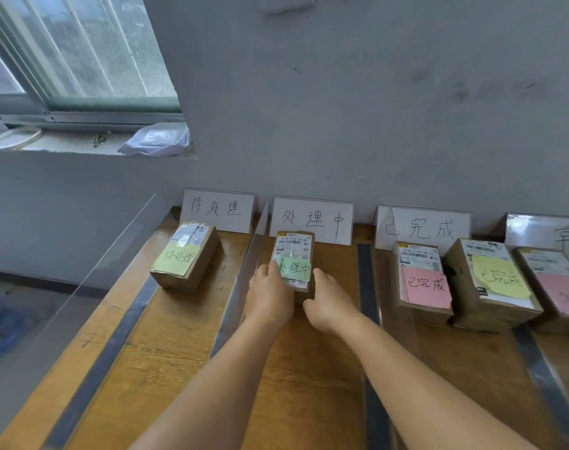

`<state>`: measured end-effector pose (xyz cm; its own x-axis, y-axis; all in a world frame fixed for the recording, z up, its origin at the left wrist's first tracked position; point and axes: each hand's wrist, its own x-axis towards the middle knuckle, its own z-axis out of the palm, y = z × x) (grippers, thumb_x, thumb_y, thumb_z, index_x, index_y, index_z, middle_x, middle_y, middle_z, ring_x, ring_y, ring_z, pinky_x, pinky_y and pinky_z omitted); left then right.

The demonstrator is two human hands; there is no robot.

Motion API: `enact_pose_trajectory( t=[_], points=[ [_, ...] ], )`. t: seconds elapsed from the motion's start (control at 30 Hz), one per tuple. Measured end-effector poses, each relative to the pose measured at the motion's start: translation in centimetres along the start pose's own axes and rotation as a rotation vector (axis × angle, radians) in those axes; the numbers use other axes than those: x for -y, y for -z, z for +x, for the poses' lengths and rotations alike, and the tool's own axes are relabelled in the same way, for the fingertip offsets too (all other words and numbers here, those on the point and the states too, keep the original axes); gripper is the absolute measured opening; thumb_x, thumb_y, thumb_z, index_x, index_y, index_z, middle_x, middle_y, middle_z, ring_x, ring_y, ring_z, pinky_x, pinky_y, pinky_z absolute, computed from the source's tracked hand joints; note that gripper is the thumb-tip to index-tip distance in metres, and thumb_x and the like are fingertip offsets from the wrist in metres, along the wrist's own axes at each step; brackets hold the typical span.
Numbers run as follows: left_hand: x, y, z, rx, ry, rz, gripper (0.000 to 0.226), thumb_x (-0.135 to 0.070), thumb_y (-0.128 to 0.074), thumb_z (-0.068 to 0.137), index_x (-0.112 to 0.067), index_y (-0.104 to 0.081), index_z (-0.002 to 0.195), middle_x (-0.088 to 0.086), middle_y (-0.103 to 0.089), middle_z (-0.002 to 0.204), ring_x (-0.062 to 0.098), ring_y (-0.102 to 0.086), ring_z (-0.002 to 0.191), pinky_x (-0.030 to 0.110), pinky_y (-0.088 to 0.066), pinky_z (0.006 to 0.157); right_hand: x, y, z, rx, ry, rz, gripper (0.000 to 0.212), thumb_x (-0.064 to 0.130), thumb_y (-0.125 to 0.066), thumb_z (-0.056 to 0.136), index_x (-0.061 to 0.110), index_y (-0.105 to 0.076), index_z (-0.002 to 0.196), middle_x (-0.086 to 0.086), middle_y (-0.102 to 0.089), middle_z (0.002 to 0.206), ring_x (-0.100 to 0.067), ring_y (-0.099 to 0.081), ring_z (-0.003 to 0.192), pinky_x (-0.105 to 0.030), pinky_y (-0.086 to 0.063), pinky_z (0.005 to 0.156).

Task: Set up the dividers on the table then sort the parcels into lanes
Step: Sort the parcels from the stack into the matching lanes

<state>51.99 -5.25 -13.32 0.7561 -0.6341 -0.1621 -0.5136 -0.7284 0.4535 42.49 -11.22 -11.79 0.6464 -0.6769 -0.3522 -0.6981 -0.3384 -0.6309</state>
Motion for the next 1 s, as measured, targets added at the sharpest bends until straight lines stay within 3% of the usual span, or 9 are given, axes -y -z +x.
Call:
enact_pose_trajectory(
  t=[0.13, 0.27, 0.43, 0.6, 1.0],
  points=[
    [-1.3, 1.5, -3.2, 0.014, -0.091, 0.096, 0.068, -0.032, -0.057, 0.092, -0.018, -0.023, 0.15, 0.003, -0.033, 0.149, 0.024, -0.032, 0.135, 0.04, -0.038, 0.107, -1.0, 2.6, -3.1, -0.025, 0.084, -0.199, 0.064, 0.015, -0.047, 0.095, 0.015, -0.018, 0.151, 0.0, -0.021, 0.157, -0.022, -0.021, 0.143, -0.037, -0.026, 0.113],
    [-3.5, 2.6, -8.3, 0.011, -0.119, 0.15, 0.068, -0.035, -0.054, 0.095, -0.019, -0.02, 0.152, 0.002, -0.022, 0.157, 0.023, -0.024, 0.142, 0.038, -0.031, 0.113, -2.7, 5.3, -7.3, -0.067, 0.189, -0.283, 0.062, 0.022, -0.047, 0.095, 0.016, -0.021, 0.15, -0.002, -0.024, 0.156, -0.022, -0.022, 0.143, -0.037, -0.024, 0.115],
    [-6.4, 3.8, -15.2, -0.022, -0.188, 0.203, 0.065, -0.036, -0.054, 0.095, -0.019, -0.023, 0.15, 0.003, -0.029, 0.154, 0.023, -0.026, 0.141, 0.035, -0.03, 0.111, -5.9, 7.9, -13.0, -0.143, 0.232, -0.337, 0.064, 0.032, -0.047, 0.095, 0.017, -0.02, 0.151, -0.001, -0.024, 0.156, -0.021, -0.021, 0.143, -0.036, -0.019, 0.116],
    [-8.9, 4.2, -21.2, -0.028, -0.285, 0.304, 0.064, -0.039, -0.052, 0.096, -0.026, -0.021, 0.151, -0.001, -0.035, 0.152, 0.021, -0.03, 0.139, 0.033, -0.031, 0.109, -9.2, 9.7, -18.8, -0.187, 0.185, -0.347, 0.065, 0.037, -0.049, 0.095, 0.02, -0.02, 0.15, 0.0, -0.026, 0.155, -0.02, -0.023, 0.142, -0.037, -0.019, 0.115],
    [-12.1, 0.1, -34.7, 0.035, -0.538, 0.272, 0.064, -0.041, -0.052, 0.095, -0.026, -0.023, 0.15, -0.001, -0.032, 0.153, 0.022, -0.027, 0.141, 0.037, -0.024, 0.114, -16.7, 10.8, -35.3, -0.322, 0.043, -0.383, 0.066, 0.041, -0.049, 0.095, 0.024, -0.019, 0.151, 0.004, -0.021, 0.157, -0.02, -0.019, 0.144, -0.039, -0.013, 0.119]
  ],
)
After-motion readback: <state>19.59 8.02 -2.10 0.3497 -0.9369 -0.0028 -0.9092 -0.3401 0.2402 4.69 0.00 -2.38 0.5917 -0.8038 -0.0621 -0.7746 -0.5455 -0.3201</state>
